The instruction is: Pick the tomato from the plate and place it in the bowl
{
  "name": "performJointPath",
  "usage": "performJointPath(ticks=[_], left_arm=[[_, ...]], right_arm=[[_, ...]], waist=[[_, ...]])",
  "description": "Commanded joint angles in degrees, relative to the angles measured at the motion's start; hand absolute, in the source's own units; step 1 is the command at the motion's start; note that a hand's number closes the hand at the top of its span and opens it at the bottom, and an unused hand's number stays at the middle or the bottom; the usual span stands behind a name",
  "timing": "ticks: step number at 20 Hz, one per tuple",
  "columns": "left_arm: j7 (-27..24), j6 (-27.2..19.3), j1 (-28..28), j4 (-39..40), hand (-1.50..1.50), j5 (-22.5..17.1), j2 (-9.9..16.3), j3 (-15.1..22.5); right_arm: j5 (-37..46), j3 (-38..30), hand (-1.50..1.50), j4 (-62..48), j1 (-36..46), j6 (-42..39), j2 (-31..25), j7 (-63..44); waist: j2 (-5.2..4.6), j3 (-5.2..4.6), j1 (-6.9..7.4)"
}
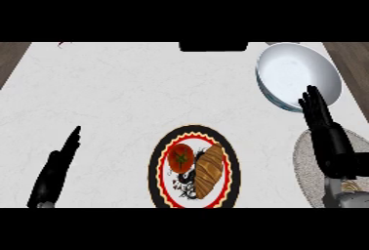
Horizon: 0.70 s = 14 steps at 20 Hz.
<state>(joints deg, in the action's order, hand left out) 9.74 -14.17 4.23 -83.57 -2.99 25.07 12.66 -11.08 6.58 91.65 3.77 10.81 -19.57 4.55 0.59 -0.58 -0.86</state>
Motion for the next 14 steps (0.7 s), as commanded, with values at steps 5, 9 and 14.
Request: performJointPath(ticks=[5,9,14], left_arm=[[-4.3,0.6,-10.3,-6.8,0.0,-2.8,-7.1,1.0],[-5.0,-0.5,-11.1,-6.2,0.0,-5.0,-9.9,-0.5],[-5.2,-1.7,-11.8,-6.9,0.0,-3.5,-12.0,1.1]], right_arm=[[14.2,24.2,1.5,2.9,2.7,-5.9,4.4,1.5],[28.2,23.5,-1.5,3.4,-2.8,15.5,11.5,9.3],[22.0,32.1,-1.5,-0.7,-8.2,22.0,19.3,30.1]], waist=[[-0.29,0.38,2.95],[0.11,0.6,-1.26],[-0.51,0.77,0.77]])
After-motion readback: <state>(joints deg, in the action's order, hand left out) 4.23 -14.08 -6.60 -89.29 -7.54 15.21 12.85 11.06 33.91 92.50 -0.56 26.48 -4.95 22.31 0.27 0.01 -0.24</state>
